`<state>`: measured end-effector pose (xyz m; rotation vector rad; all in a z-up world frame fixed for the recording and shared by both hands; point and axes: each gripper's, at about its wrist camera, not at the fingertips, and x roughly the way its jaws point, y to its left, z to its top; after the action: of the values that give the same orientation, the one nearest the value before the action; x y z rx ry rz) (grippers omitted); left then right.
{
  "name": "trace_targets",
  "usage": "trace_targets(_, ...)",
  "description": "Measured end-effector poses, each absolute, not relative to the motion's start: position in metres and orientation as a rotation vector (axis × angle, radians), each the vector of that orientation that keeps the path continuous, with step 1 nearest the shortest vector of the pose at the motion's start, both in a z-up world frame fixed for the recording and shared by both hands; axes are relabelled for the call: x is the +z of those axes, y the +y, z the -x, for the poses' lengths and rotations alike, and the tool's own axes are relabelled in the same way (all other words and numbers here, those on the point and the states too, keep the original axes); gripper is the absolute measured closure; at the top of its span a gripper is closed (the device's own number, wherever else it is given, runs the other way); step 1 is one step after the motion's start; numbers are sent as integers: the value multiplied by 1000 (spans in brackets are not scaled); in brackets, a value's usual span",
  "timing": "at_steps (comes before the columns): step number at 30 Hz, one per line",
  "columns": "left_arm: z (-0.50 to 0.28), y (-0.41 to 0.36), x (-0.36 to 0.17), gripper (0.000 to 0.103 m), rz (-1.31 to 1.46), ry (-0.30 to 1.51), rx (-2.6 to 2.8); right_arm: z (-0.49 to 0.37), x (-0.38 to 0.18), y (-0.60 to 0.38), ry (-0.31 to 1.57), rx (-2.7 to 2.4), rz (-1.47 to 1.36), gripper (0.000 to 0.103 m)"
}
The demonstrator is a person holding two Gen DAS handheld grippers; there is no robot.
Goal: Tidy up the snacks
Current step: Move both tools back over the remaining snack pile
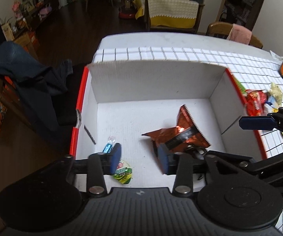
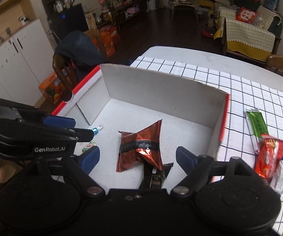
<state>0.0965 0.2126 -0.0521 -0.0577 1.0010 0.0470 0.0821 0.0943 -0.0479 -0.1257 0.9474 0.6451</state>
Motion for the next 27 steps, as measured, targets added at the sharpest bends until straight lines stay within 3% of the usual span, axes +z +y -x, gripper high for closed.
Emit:
trace_targets(8, -83, 183, -29, 36, 39, 930, 11, -63, -25, 56, 882, 620, 64, 10)
trace_targets(13, -78, 156, -19, 35, 29, 900, -29, -55, -15, 28, 854, 602, 26, 9)
trace_targets(18, -76, 126, -10, 25, 19, 868, -68, -48, -8, -5, 823, 573, 10, 4)
trace_targets(27, -83, 63, -4, 18, -1, 819, -135, -47, -10, -71, 783, 458, 11, 0)
